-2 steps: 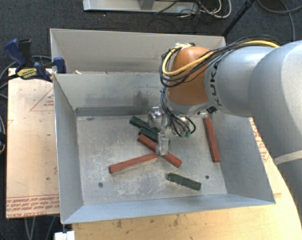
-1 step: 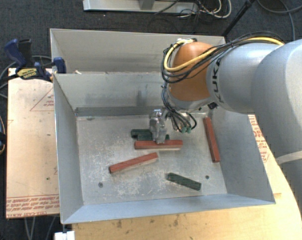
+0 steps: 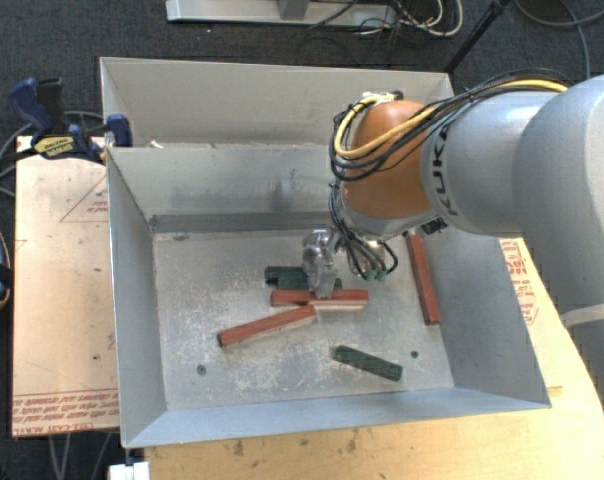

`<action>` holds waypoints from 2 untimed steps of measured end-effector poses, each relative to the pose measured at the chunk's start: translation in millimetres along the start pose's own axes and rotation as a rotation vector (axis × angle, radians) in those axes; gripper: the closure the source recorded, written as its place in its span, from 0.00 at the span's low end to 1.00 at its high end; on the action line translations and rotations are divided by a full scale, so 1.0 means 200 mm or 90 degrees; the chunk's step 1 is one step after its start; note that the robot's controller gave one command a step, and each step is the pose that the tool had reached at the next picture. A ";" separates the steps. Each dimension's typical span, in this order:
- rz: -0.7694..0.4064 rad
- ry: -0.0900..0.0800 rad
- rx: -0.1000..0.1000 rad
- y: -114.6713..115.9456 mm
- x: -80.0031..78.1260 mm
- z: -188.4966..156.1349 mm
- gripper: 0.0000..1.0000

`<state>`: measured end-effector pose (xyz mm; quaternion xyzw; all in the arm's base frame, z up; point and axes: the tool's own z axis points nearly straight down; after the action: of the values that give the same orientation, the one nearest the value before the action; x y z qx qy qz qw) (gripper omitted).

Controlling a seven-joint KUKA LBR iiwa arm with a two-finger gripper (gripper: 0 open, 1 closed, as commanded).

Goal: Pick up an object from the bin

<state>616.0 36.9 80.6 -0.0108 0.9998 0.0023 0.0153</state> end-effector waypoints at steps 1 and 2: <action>-0.001 0.014 0.001 0.00 0.03 0.04 0.00; -0.002 0.017 0.001 0.00 0.02 0.01 1.00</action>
Offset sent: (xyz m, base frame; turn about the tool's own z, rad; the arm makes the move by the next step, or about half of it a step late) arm 0.0000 0.0000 0.0000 0.0000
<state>611.6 37.0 79.4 -0.0120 0.9999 0.0016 0.0017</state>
